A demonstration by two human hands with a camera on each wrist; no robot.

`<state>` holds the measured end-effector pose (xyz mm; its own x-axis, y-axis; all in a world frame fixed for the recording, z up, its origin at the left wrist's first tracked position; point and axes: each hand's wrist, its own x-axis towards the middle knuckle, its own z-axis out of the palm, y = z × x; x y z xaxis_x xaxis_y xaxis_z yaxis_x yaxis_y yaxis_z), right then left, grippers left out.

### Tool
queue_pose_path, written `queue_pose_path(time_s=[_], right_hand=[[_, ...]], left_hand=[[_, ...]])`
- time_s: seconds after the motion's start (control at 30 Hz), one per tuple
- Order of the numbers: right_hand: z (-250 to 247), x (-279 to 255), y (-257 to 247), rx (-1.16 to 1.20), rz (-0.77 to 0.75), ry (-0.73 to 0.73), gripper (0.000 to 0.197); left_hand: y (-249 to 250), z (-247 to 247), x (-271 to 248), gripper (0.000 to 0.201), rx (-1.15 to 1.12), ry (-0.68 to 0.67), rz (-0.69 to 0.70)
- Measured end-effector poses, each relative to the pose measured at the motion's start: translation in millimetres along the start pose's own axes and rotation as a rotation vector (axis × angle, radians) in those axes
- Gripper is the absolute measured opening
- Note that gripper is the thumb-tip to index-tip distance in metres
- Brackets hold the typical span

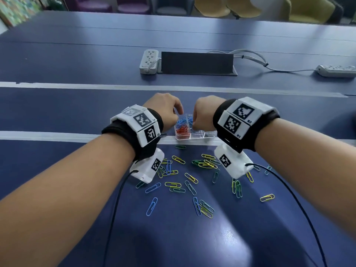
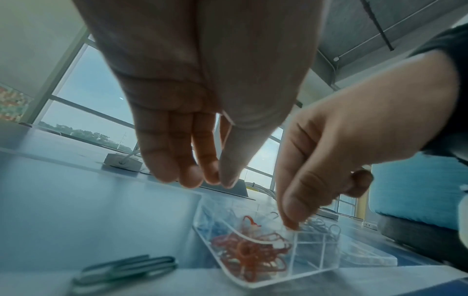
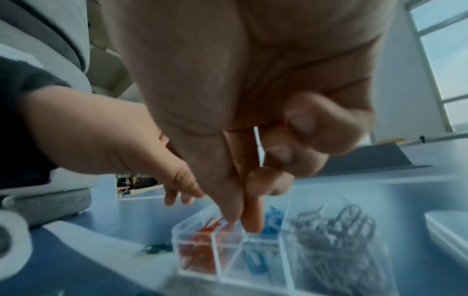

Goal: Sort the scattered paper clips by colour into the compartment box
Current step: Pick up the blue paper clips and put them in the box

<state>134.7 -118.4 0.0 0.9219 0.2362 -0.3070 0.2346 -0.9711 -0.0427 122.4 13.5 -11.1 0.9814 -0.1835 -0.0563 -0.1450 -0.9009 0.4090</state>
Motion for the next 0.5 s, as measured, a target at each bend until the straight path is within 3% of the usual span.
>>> queue_pose_path(time_s=[0.2, 0.5], right_hand=[[2.2, 3.5, -4.4, -0.076, 0.023, 0.007, 0.025], [4.1, 10.4, -13.4, -0.201, -0.003, 0.031, 0.028]], left_hand=[[-11.0, -9.3, -20.9, 0.018, 0.118, -0.165, 0.006], [-24.4, -8.6, -65.8, 0.013, 0.218, -0.324, -0.053]])
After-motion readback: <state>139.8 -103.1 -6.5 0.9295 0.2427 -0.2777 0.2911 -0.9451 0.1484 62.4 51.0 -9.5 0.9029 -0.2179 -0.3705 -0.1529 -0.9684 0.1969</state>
